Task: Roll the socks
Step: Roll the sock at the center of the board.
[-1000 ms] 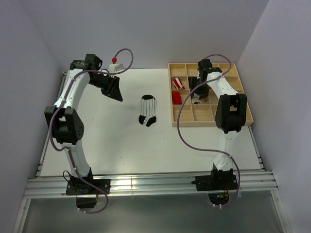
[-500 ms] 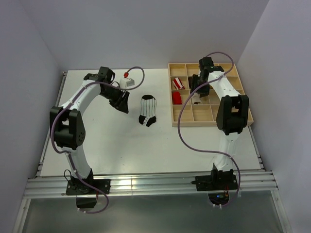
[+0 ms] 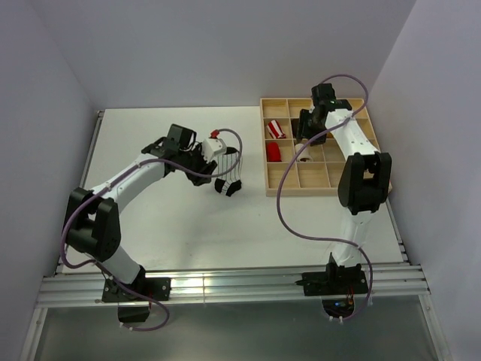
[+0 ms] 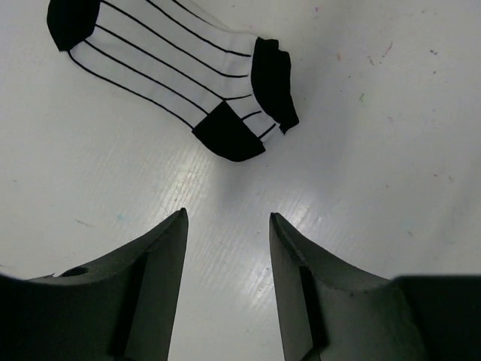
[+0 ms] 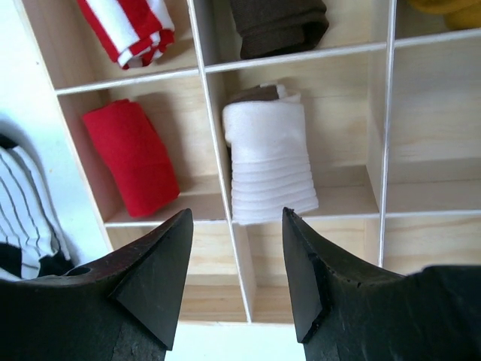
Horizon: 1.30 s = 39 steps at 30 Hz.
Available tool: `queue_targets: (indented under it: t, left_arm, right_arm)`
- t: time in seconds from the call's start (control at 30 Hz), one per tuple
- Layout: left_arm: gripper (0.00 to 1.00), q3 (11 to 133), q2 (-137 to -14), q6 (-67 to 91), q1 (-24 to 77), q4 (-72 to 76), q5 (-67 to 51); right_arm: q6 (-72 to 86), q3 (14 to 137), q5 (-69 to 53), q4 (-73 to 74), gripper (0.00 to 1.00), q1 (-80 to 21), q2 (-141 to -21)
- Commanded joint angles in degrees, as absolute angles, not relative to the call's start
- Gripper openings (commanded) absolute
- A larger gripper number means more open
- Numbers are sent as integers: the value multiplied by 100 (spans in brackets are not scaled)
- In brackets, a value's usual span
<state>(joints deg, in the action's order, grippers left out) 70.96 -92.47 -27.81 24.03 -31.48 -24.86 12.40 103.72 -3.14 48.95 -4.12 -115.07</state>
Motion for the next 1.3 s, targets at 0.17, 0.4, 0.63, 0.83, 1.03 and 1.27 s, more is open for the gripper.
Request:
queue_targets:
  t: [0.17,0.4,0.63,0.83,1.03,1.27]
  left_arm:
    - [62,5890,-8860,-3787,3127,-1249,-1600]
    - [62,5555,-9149,-4157,3612,-528,-1494]
    - [61,5801,-9755,-4254,3797,-457,-1644]
    - [59,5897,-10036,-4061,3876,-273,-1731]
    - [57,5959,-10213,-3946,3894,-132,-1670]
    - [54,6091,-10424,-3990,3894,-316,-1670]
  right_arm:
    - [1380,9810,-509,4632,57,-431,-10636]
    - [1485,9212,-589,4281,56,-439,-10222]
    - [1503,8798,-554,4096,54,-510,-9976]
    - [1494,8605,-615,3990,53,-510,-9835]
    - [1459,8543,-615,3938,52,-589,-9791]
    - [1415,8534,-536,3964,50,-633,-9800]
